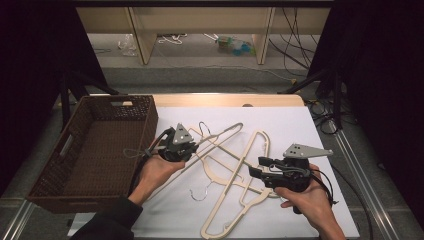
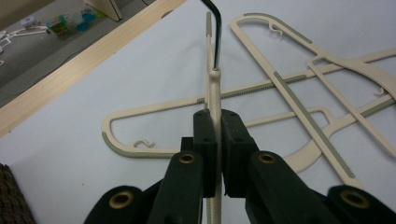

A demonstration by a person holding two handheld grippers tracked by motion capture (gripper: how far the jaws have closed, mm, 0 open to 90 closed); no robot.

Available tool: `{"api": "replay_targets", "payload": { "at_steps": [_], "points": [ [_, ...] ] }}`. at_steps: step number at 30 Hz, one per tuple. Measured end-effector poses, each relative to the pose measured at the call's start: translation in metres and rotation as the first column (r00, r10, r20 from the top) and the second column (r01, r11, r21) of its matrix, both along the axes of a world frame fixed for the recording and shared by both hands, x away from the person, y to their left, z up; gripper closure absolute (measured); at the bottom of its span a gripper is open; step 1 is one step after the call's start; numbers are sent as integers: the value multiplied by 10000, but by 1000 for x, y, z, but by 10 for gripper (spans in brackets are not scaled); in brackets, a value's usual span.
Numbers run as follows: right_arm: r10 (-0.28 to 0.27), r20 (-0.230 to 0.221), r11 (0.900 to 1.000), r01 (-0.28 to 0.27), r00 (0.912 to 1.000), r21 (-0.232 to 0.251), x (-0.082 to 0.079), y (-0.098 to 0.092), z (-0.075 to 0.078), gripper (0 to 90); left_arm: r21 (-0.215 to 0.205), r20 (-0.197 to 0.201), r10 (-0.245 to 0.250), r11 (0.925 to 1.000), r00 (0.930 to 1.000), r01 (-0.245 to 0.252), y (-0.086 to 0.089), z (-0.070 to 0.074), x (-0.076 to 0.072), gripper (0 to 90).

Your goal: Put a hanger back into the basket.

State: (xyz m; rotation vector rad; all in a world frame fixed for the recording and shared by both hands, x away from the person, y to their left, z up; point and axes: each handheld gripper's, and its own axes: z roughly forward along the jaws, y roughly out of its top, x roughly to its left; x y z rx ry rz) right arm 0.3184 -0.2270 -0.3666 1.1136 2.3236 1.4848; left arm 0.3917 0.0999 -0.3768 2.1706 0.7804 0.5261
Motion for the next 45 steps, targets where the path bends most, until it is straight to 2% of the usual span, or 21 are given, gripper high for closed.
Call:
{"api": "replay_targets", "payload": {
  "at_steps": [3, 5, 7, 9, 10, 18, 23, 24, 26, 27, 31, 33, 34, 37, 38, 39, 41, 42, 43, 44, 45],
  "points": [
    [7, -111, 10000, -7, 9999, -17, -2, -1, -3, 476, 113, -70, -72, 9999, 9999, 73, 3, 3, 3, 862],
    [-53, 51, 9999, 52, 10000, 100, -1, -2, -7, 476, 90, -238, -148, 9998, 9996, 151, 5, 7, 4, 863],
    [-16, 126, 10000, 15, 9999, 79, -1, -4, -9, 476, -627, -505, -33, 9980, 9987, 2, 6, 13, 4, 862],
    [-64, -109, 9999, 66, 9999, 156, -2, -4, -10, 476, -692, -472, -84, 9976, 9988, 51, 7, 16, 4, 862],
    [-131, -30, 9999, 131, 9999, 65, -3, -6, -11, 476, -970, -631, -88, 9953, 9980, 26, 7, 20, 3, 862],
    [-41, -297, 10000, 44, 9996, 85, -8, -11, -19, 476, -1451, -721, -179, 9894, 9972, 73, 14, 46, 2, 862],
    [-72, -271, 10000, 73, 9996, 38, -9, -12, -22, 476, -1889, -858, -222, 9820, 9961, 56, 21, 62, 0, 862],
    [-52, -199, 10000, 52, 9998, -16, -10, -12, -23, 475, -1946, -503, -500, 9801, 9975, 394, 27, 70, 2, 862],
    [-15, -188, 10000, 15, 9998, 13, -11, -11, -25, 467, -2349, -818, -169, 9720, 9965, -28, 32, 78, -2, 862],
    [3, -222, 10000, -4, 9998, -41, -12, -11, -25, 458, -2285, -775, -192, 9735, 9968, 9, 36, 82, -1, 863],
    [-39, -137, 10000, 38, 9999, -21, -14, -10, -29, 425, -2692, -790, 50, 9627, 9969, -261, 53, 96, 0, 863],
    [-46, -23, 9999, 45, 10000, -120, -14, -11, -31, 407, -2808, -747, 153, 9591, 9971, -357, 63, 103, 1, 863],
    [24, -167, 10000, -22, 9999, 68, -15, -10, -33, 404, -2853, -710, 200, 9576, 9973, -396, 68, 107, 2, 862],
    [9, -196, 10000, -8, 9998, 43, -16, -10, -36, 396, -2954, -716, 292, 9541, 9970, -492, 77, 114, 2, 863],
    [14, -8, 10000, -14, 10000, -64, -16, -11, -39, 394, -3007, -715, 433, 9516, 9965, -629, 87, 121, 2, 863],
    [51, -289, 10000, -50, 9996, 7, -17, -11, -39, 394, -2937, -648, 549, 9532, 9964, -716, 92, 125, 2, 863],
    [7, -229, 9998, -12, 9997, -216, -18, -12, -39, 394, -2820, -591, 712, 9556, 9957, -850, 102, 131, 2, 863],
    [-36, -227, 9995, 29, 9997, -305, -18, -13, -40, 394, -2620, -500, 772, 9611, 9958, -877, 107, 133, 1, 862],
    [-36, -227, 9995, 29, 9997, -305, -18, -13, -40, 394, -2620, -500, 772, 9611, 9958, -877, 107, 133, 1, 863],
    [-80, -300, 9989, 66, 9995, -464, -18, -14, -40, 391, -2388, -446, 917, 9659, 9948, -998, 119, 136, 0, 862],
    [-26, -254, 9997, 19, 9997, -258, -18, -13, -43, 391, -2516, -451, 1072, 9610, 9932, -1151, 123, 137, 0, 863]
  ]
}}
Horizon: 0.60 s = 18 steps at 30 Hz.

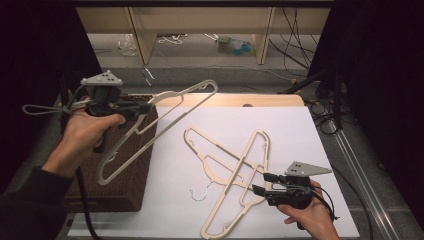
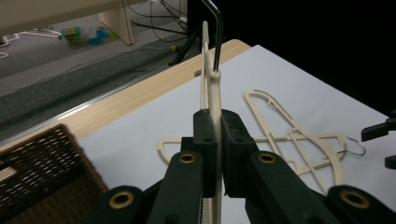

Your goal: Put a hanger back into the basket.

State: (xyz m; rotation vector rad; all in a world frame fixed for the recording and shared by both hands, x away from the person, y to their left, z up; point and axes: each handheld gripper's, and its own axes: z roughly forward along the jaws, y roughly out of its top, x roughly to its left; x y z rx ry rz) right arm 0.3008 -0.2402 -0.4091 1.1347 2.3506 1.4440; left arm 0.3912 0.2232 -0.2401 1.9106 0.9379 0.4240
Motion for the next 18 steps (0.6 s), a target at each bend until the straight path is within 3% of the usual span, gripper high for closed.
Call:
{"api": "replay_targets", "payload": {
  "at_steps": [1, 7, 10, 13, 18],
  "points": [
    [0, 0, 10000, 0, 10000, 0, 0, 0, 0, 391, 0, 0, 0, 10000, 10000, 0, 0, 0, 0, 863],
    [52, -270, 10000, -50, 9996, 70, -1, 2, -3, 390, 83, -13, 717, 9974, 9974, -717, 45, 1, 0, 862],
    [15, -131, 10000, -17, 9999, -99, -1, 1, -2, 386, 101, 13, 929, 9956, 9957, -929, 58, 0, 0, 863],
    [69, -56, 10000, -68, 10000, 22, -1, 2, -3, 369, 135, 175, 1168, 9930, 9930, -1171, 83, -7, 2, 863],
    [155, 6, 9998, -155, 9999, 111, -1, 3, -4, 352, 312, 266, 1435, 9890, 9893, -1443, 106, -17, 7, 863]
  ]
}}
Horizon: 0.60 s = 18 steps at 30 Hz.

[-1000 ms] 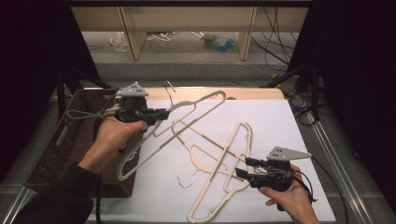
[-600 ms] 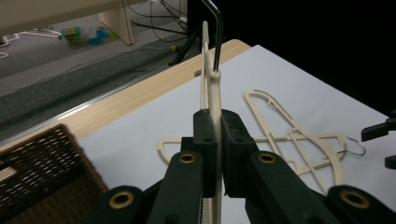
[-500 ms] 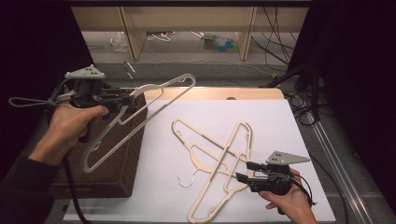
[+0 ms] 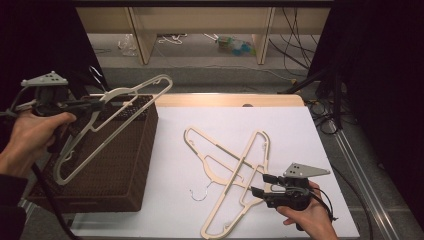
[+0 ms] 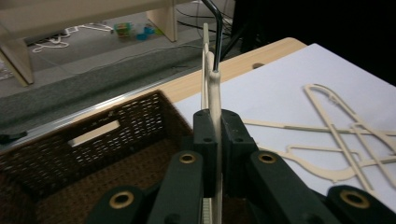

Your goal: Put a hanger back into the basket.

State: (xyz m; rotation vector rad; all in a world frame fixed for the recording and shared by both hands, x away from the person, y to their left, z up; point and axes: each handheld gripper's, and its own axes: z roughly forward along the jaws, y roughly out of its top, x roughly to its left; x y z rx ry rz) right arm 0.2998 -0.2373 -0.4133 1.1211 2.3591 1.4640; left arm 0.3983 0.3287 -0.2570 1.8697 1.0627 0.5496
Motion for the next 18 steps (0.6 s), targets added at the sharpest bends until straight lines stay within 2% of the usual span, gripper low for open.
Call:
{"api": "replay_targets", "payload": {
  "at_steps": [1, 2, 4, 5, 8, 10, 12, 13, 18],
  "points": [
    [4, -94, 10000, -5, 10000, -67, 0, 0, 0, 340, 43, 20, 31, 10000, 10000, -32, 10, -6, 2, 863],
    [-55, -130, 9999, 53, 9999, -123, -1, 0, 0, 325, -64, -2, 23, 10000, 10000, -23, 14, -9, 4, 863],
    [-113, -118, 9999, 114, 9999, 18, 0, 1, -1, 316, 8, -80, 111, 9999, 9999, -111, 24, -13, 6, 863],
    [-178, -156, 9998, 176, 9997, -92, 0, 0, 0, 314, 54, -94, 129, 9999, 9999, -128, 28, -16, 7, 863],
    [-161, -17, 9999, 161, 9999, 20, 0, 0, 0, 310, 118, -60, 247, 9996, 9997, -246, 40, -22, 9, 863],
    [-171, -22, 9999, 171, 9999, 21, 0, 0, 0, 308, 20, -96, 321, 9995, 9994, -320, 47, -25, 10, 863],
    [-136, -212, 9999, 137, 9997, 35, 0, 1, 0, 308, -61, -73, 414, 9991, 9991, -415, 53, -28, 9, 863],
    [-201, -135, 9997, 199, 9997, -115, 0, 0, 0, 307, -84, -29, 405, 9991, 9992, -406, 56, -29, 9, 863],
    [-124, -282, 9999, 125, 9995, 41, 1, 1, -2, 306, -134, -19, 205, 9997, 9998, -205, 64, -32, 5, 863]
  ]
}}
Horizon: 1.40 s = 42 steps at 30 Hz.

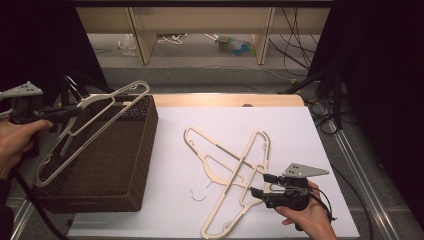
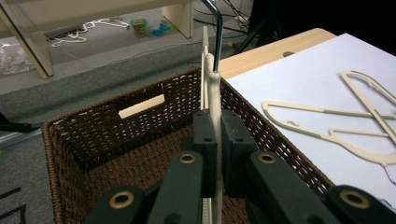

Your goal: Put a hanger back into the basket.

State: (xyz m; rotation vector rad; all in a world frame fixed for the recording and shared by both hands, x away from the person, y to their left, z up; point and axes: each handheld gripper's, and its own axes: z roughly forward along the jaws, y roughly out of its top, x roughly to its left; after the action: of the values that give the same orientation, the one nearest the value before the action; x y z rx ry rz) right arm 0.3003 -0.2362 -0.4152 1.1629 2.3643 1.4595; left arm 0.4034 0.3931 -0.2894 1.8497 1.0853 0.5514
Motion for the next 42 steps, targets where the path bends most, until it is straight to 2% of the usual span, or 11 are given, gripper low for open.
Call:
{"api": "replay_targets", "payload": {
  "at_steps": [15, 18, 20, 22, 29, 30, 36, 37, 38, 40, 42],
  "points": [
    [3, -55, 10000, -3, 10000, -19, 0, -1, -1, 305, -2, -567, -261, 9997, 9980, 261, 5, -31, 1, 862],
    [-65, 139, 10000, 66, 9999, -43, 1, -3, 0, 305, -17, -598, -247, 9997, 9979, 246, 4, -36, 2, 862],
    [-73, -63, 10000, 73, 10000, 37, 0, -3, 0, 305, -36, -764, -237, 9997, 9968, 235, 4, -45, 5, 862],
    [-88, 146, 10000, 89, 9999, -17, 0, -4, 0, 305, 34, -865, -239, 9997, 9960, 243, 3, -50, 7, 862],
    [-106, 39, 9999, 106, 9999, -45, -1, -5, 0, 305, 86, -1410, -142, 9998, 9899, 155, 0, -70, 10, 862],
    [-170, -111, 9998, 169, 9998, -43, -1, -4, 0, 305, 63, -1455, -158, 9998, 9892, 169, -1, -72, 11, 862],
    [-142, 37, 9999, 143, 9999, -88, -1, -4, -1, 294, 320, -1701, -251, 9990, 9851, 310, -1, -82, 13, 861],
    [-126, 40, 9999, 126, 9999, -54, -1, -4, -1, 295, 115, -1638, -157, 9998, 9864, 178, -2, -84, 13, 861],
    [-161, -1, 9997, 161, 9999, -166, -1, -4, -1, 294, 138, -1685, -137, 9998, 9856, 163, -1, -85, 13, 861],
    [-121, 59, 9998, 122, 9999, -166, -1, -4, -1, 295, 619, -1858, -135, 9978, 9825, 254, 1, -87, 13, 861],
    [-140, 1, 9998, 140, 9999, -162, -1, -4, -2, 294, 834, -1963, -2, 9964, 9805, 169, 3, -91, 13, 859]
  ]
}}
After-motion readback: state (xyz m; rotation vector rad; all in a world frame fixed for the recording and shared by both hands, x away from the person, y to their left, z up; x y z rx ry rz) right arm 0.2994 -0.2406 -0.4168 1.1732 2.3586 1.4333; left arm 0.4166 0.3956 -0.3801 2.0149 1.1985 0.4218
